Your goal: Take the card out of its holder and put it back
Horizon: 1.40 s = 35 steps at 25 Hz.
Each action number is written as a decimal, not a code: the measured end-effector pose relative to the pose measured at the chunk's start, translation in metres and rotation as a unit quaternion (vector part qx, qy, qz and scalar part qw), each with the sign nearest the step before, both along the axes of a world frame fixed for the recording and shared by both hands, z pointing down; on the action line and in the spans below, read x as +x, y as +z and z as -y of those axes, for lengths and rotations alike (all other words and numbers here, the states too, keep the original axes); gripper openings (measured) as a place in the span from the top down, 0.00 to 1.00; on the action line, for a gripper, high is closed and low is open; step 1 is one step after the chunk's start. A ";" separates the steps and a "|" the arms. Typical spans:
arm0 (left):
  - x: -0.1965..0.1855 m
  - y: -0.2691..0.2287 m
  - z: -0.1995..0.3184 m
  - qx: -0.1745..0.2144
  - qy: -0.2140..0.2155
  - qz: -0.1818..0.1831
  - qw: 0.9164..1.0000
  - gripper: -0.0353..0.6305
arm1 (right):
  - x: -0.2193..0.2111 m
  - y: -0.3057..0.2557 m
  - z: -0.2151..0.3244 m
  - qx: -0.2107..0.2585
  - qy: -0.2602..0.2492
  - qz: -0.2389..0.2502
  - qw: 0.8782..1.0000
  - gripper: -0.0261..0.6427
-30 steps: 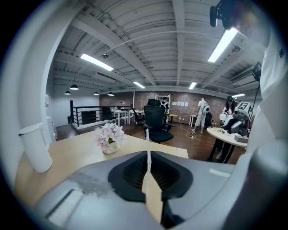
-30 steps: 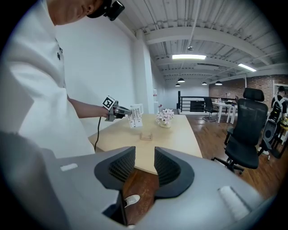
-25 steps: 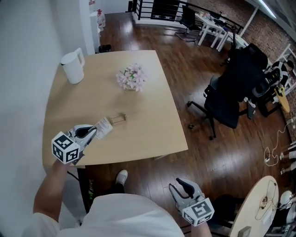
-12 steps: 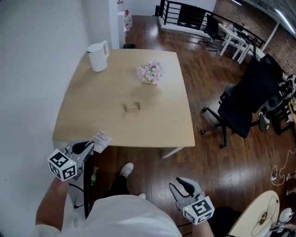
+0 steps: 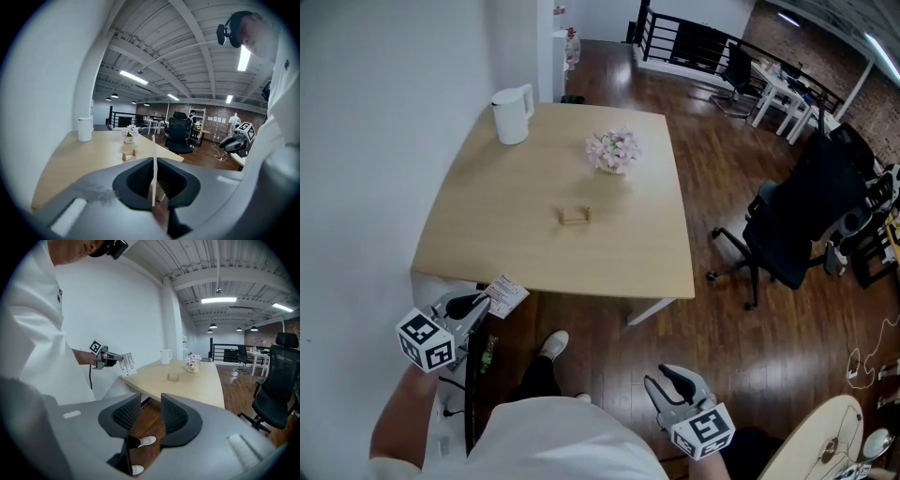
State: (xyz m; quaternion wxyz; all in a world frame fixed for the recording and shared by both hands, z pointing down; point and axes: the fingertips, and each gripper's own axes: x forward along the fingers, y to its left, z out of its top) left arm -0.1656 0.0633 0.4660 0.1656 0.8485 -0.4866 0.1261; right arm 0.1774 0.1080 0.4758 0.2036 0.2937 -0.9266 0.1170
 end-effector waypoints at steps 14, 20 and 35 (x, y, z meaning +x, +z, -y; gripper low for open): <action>0.018 -0.028 0.119 0.024 0.126 0.029 0.991 0.92 | 0.020 -0.013 0.018 -0.002 0.092 -0.003 0.996 0.75; 0.013 -0.030 0.190 0.029 0.180 0.043 0.982 0.92 | 0.000 -0.021 0.044 -0.001 0.127 -0.006 0.992 0.75; 0.015 0.028 0.346 -0.001 0.286 0.047 0.957 0.92 | -0.054 -0.013 0.114 -0.027 0.219 -0.029 0.975 0.75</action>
